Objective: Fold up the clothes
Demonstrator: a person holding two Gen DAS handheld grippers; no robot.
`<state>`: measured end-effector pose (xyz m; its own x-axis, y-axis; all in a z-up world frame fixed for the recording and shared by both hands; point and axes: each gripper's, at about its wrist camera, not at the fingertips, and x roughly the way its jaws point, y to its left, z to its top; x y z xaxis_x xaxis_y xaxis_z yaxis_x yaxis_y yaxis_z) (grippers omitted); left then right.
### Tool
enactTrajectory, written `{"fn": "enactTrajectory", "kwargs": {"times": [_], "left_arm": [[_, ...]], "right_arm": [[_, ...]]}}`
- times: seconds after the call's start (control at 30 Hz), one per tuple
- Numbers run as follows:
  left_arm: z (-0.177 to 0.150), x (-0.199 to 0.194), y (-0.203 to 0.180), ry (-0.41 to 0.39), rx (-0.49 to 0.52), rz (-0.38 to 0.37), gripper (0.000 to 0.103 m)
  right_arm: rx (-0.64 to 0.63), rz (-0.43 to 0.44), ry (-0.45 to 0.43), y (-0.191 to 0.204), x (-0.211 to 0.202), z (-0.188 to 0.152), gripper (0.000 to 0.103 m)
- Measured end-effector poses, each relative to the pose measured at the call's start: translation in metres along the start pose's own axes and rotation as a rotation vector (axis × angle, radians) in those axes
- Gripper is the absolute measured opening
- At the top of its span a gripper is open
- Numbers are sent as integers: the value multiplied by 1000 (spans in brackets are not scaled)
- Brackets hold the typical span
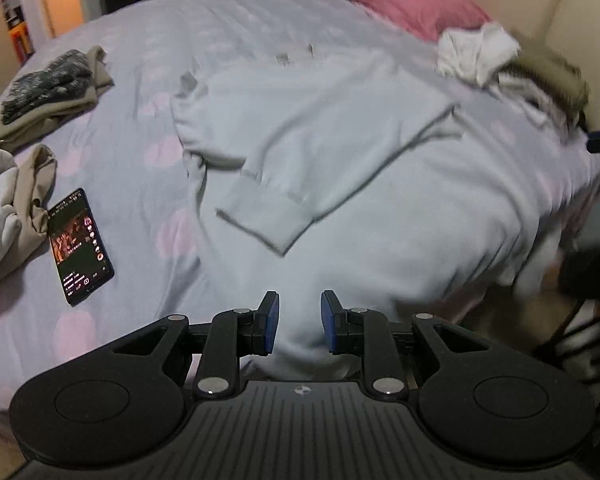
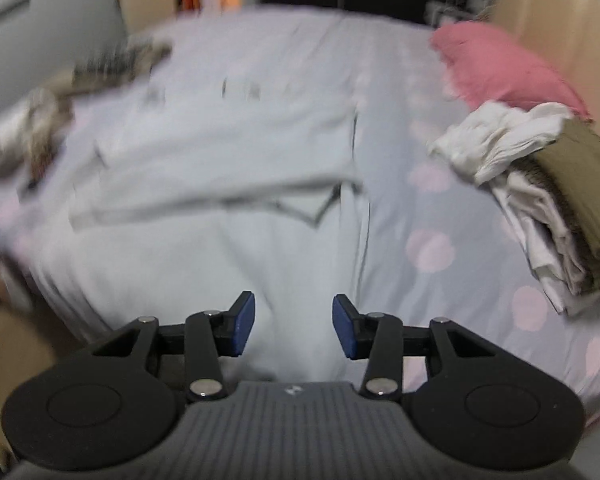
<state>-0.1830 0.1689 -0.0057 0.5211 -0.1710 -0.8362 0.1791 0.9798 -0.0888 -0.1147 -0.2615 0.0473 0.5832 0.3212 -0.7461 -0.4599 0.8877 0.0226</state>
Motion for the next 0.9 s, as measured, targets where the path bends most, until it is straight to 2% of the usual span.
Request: {"fn": "enactTrajectory", "kwargs": {"times": [0.07,0.13,0.2,0.4,0.53,0.57,0.63,0.7,0.8,0.9], "left_arm": [[1,-7,-11,-28,-39,-22,22],[-1,-15,-22,-57,-77,-51,29],[-11,-23,-36,-78,-99,-89,32],[-36,-28,-67,-88,-187,-82,32],[-26,-21,-80,-88,-271,-47,32],[-23,-20,-83,-93,-270,-39,33],[-16,-16,-88,-104,-253,-25,41],[-11,-5,-92,-98,-232,-9,41],[-5,9,-92,-78,-218,3,41],[1,24,-90,-67,-211,15,41]], "right_arm": [[19,6,-60,13,-20,5,54],[63,43,-111,22,-33,6,54],[120,105,-154,32,-40,3,54],[248,266,-229,72,-28,-15,54],[339,228,-278,108,-10,-19,56],[338,227,-284,115,-7,-19,56],[316,229,-298,126,-4,-20,61],[284,224,-312,135,0,-22,64],[249,184,-307,129,7,-28,65],[298,147,-282,108,12,-34,65]]}}
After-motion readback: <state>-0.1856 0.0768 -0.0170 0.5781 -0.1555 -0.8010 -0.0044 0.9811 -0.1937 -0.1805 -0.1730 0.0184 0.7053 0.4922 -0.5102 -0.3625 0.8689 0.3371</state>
